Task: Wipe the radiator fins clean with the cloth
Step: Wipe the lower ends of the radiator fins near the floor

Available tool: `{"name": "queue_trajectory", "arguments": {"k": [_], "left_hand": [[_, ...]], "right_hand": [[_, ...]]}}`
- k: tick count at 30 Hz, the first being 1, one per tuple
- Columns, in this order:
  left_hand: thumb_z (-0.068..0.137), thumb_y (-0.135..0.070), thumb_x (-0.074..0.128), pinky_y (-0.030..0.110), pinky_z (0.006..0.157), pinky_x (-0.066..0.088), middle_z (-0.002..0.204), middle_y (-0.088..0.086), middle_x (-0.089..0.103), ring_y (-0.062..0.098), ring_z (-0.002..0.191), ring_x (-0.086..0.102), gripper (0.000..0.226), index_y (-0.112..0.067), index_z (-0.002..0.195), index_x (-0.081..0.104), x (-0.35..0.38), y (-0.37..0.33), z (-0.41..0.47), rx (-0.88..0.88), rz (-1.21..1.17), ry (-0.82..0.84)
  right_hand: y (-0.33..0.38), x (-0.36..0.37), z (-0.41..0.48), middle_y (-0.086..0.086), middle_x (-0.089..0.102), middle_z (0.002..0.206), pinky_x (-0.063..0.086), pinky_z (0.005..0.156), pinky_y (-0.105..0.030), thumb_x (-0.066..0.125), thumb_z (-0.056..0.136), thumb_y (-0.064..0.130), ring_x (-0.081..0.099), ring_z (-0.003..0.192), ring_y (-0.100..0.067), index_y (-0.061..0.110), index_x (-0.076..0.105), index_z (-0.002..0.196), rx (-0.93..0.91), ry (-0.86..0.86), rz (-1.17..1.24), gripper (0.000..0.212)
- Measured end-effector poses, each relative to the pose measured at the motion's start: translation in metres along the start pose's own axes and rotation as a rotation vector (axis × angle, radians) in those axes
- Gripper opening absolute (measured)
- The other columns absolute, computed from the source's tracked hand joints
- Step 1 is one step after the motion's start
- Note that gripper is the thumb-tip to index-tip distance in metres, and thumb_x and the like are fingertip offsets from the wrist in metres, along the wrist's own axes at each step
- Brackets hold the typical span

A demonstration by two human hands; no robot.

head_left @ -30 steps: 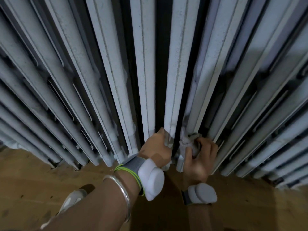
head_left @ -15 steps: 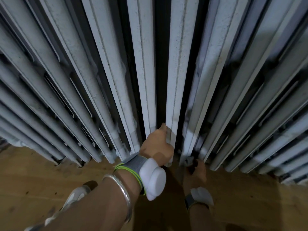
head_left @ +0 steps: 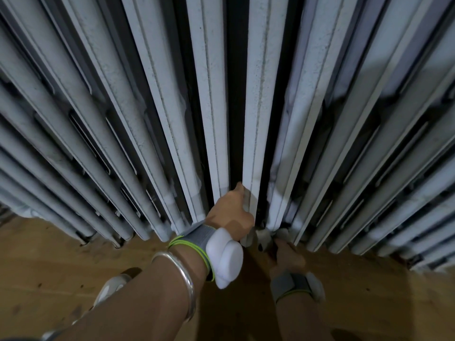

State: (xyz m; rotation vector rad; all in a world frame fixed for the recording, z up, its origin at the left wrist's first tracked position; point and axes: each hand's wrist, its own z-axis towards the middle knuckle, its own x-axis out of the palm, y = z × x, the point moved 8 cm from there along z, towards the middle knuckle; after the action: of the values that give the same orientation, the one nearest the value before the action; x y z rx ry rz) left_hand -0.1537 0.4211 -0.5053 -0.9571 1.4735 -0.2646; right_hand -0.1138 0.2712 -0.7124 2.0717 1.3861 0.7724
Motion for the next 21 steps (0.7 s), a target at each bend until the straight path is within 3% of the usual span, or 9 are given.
{"name": "queue_trajectory", "arguments": {"k": [4,5,7,10,12,15,19,21], "left_hand": [[0.085,-0.005,0.052,0.043,0.097,0.046,0.128,0.013,0.055,0.031,0.116,0.054,0.059,-0.01,0.141,0.035,-0.002,-0.002,-0.003,-0.016,-0.011,0.041],[0.085,-0.005,0.052,0.044,0.097,0.046,0.129,0.014,0.055,0.031,0.116,0.054,0.058,-0.009,0.14,0.035,-0.003,-0.002,-0.004,-0.021,-0.01,0.05],[0.086,-0.003,0.051,0.043,0.099,0.045,0.13,0.015,0.053,0.032,0.118,0.052,0.057,-0.008,0.14,0.034,-0.004,-0.003,-0.005,-0.03,-0.01,0.056],[0.086,0.001,0.051,0.043,0.103,0.042,0.137,0.014,0.047,0.034,0.126,0.046,0.063,-0.011,0.144,0.029,-0.001,-0.002,-0.006,-0.048,-0.06,0.097],[0.085,0.003,0.05,0.047,0.107,0.038,0.142,0.017,0.041,0.035,0.132,0.04,0.066,-0.014,0.144,0.027,0.001,-0.002,-0.007,-0.055,-0.13,0.14],[0.084,-0.008,0.05,0.048,0.108,0.036,0.142,0.021,0.041,0.036,0.132,0.04,0.047,-0.022,0.128,0.042,0.0,-0.005,-0.009,-0.057,-0.155,0.137],[0.085,-0.006,0.049,0.047,0.11,0.034,0.146,0.02,0.036,0.034,0.135,0.035,0.067,-0.007,0.146,0.022,0.001,-0.007,-0.011,-0.062,-0.148,0.161],[0.076,-0.015,0.05,0.047,0.109,0.035,0.144,0.019,0.039,0.033,0.134,0.037,0.072,-0.007,0.144,0.026,0.0,-0.009,-0.013,-0.055,-0.14,0.155]], "right_hand": [[0.029,0.01,-0.025,-0.011,0.065,0.089,0.053,0.082,-0.045,0.063,0.087,0.006,0.062,0.087,-0.033,0.007,0.066,0.087,-0.128,0.061,0.036,0.003],[0.036,0.012,-0.031,-0.012,0.067,0.086,0.054,0.083,-0.047,0.065,0.086,0.005,0.063,0.085,-0.034,0.01,0.067,0.082,-0.175,0.07,0.059,0.007],[0.046,0.018,-0.042,-0.014,0.069,0.081,0.053,0.075,-0.044,0.064,0.086,0.005,0.063,0.076,-0.031,0.013,0.07,0.081,-0.224,0.117,0.109,0.012],[0.07,0.016,-0.067,0.001,0.065,0.064,0.046,0.055,-0.028,0.067,0.084,0.006,0.056,0.061,-0.018,0.018,0.068,0.082,-0.342,0.123,0.16,0.012],[0.094,0.013,-0.092,0.004,0.064,0.079,0.049,0.062,-0.019,0.067,0.084,0.007,0.059,0.073,-0.011,0.016,0.064,0.094,-0.511,0.107,0.113,0.013],[0.125,0.015,-0.13,0.009,0.061,0.096,0.046,0.069,-0.006,0.066,0.086,0.011,0.057,0.086,0.004,0.021,0.06,0.105,-0.831,0.075,-0.008,0.022],[0.144,0.03,-0.154,-0.004,0.052,0.11,0.044,0.087,-0.024,0.058,0.083,0.021,0.053,0.1,-0.013,0.012,0.06,0.107,-1.202,0.023,-0.281,0.026],[0.142,0.037,-0.149,-0.007,0.046,0.112,0.041,0.09,-0.026,0.054,0.081,0.023,0.05,0.103,-0.021,0.008,0.059,0.106,-1.356,0.033,-0.402,0.029]]}}
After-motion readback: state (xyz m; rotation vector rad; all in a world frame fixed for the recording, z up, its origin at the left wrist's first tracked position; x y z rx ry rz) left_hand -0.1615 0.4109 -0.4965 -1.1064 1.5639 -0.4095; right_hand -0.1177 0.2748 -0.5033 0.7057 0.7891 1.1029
